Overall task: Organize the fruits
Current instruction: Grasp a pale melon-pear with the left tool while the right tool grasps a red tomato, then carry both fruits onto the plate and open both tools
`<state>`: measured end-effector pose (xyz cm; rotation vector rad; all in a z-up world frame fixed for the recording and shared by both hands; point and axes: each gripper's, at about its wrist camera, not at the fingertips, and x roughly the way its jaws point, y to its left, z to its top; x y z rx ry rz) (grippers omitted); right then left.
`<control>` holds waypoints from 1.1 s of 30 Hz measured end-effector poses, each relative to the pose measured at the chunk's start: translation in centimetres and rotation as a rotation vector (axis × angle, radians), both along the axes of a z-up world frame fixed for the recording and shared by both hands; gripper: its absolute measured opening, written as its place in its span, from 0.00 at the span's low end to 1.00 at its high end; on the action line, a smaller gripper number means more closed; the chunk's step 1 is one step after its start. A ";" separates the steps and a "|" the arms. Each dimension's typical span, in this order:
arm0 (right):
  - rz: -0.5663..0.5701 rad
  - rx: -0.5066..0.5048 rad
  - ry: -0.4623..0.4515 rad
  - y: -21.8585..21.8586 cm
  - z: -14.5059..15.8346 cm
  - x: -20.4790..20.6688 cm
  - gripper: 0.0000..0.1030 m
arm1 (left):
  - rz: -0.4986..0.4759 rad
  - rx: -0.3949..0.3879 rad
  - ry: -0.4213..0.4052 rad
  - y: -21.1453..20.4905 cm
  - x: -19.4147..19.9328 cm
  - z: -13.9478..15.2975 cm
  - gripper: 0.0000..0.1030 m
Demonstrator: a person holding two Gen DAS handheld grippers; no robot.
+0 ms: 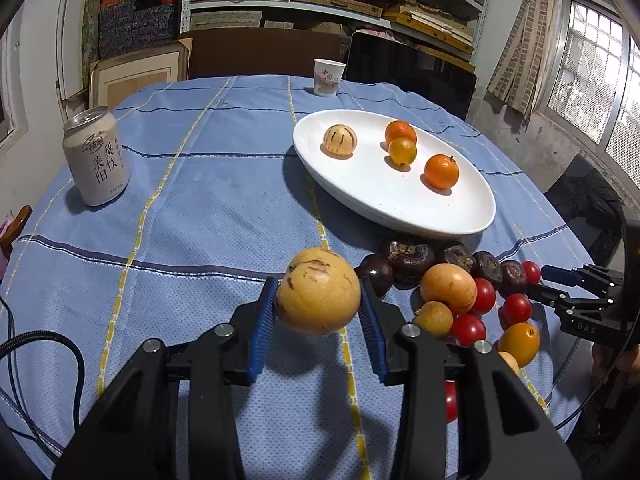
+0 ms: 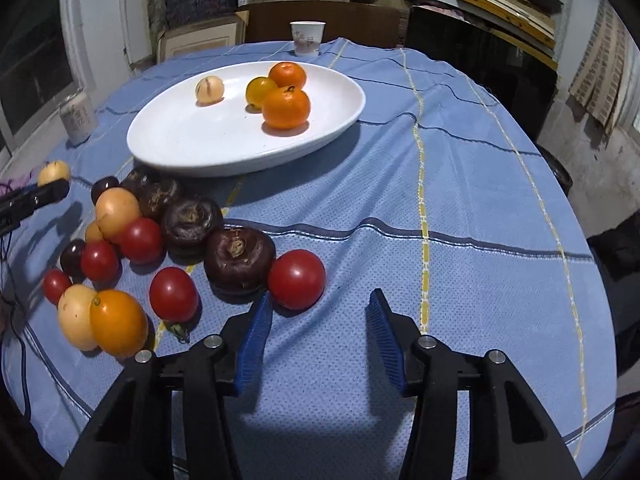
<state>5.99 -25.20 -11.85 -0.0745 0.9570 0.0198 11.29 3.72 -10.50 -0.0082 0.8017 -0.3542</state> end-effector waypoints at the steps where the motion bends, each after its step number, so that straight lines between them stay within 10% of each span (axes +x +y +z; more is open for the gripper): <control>1: 0.016 -0.007 -0.003 0.2 0.1 0.0 0.49 | 0.000 -0.002 0.002 0.0 0.0 0.0 0.38; 8: 0.093 0.008 0.010 0.3 -0.3 2.0 0.48 | 0.001 -0.005 0.014 0.0 0.3 -0.2 0.38; 11: 0.120 0.039 0.015 0.5 -0.3 2.2 0.29 | 0.005 -0.010 0.019 0.2 0.4 -0.3 0.38; 33: 0.098 0.089 -0.083 0.9 2.5 -2.5 0.29 | -0.043 0.023 -0.008 -0.8 -0.8 0.1 0.40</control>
